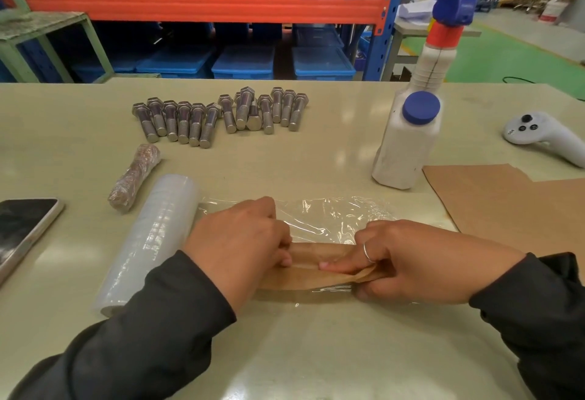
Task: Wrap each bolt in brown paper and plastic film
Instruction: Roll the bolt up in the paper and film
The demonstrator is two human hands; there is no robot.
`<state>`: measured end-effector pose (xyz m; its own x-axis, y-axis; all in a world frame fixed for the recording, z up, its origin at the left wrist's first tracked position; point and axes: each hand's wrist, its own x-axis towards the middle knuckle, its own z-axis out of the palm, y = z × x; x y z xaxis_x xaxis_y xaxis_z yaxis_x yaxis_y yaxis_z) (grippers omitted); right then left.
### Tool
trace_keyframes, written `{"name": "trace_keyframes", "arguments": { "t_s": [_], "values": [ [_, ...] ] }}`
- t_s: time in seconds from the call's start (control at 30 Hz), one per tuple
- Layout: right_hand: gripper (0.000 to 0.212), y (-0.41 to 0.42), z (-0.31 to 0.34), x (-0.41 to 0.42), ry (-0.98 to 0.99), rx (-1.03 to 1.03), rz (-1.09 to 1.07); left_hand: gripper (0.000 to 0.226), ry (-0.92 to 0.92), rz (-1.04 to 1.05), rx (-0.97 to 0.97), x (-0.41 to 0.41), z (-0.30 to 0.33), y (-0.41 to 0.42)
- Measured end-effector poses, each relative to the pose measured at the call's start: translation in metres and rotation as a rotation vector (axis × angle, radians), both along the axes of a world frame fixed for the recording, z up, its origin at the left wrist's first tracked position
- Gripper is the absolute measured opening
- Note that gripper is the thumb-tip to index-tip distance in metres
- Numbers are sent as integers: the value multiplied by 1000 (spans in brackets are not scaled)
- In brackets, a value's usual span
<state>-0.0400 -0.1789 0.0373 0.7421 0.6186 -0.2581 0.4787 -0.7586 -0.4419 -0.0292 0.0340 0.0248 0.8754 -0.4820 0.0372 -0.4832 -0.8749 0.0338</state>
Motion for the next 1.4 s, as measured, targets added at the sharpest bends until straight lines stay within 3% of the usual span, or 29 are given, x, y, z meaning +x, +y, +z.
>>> {"name": "trace_keyframes", "arguments": {
  "t_s": [0.13, 0.47, 0.63, 0.77, 0.9, 1.4],
  "values": [
    [37, 0, -2, -1, 43, -9, -3, 38, 31, -38, -37, -1, -6, 6],
    [35, 1, 1, -3, 66, 47, -37, 29, -45, -84, -4, -2, -13, 4],
    [23, -1, 2, -4, -101, 218, -89, 28, -93, -128, -26, -5, -9, 7],
    [49, 2, -1, -3, -460, 230, -126, 23, -197, -150, -145, -6, -3, 9],
    [70, 9, -9, -3, -485, 20, -162, 35, -223, -139, -190, -7, -1, 10],
    [31, 15, -9, -2, -616, -116, -160, 36, -291, -157, -160, -6, -6, 11]
  ]
}}
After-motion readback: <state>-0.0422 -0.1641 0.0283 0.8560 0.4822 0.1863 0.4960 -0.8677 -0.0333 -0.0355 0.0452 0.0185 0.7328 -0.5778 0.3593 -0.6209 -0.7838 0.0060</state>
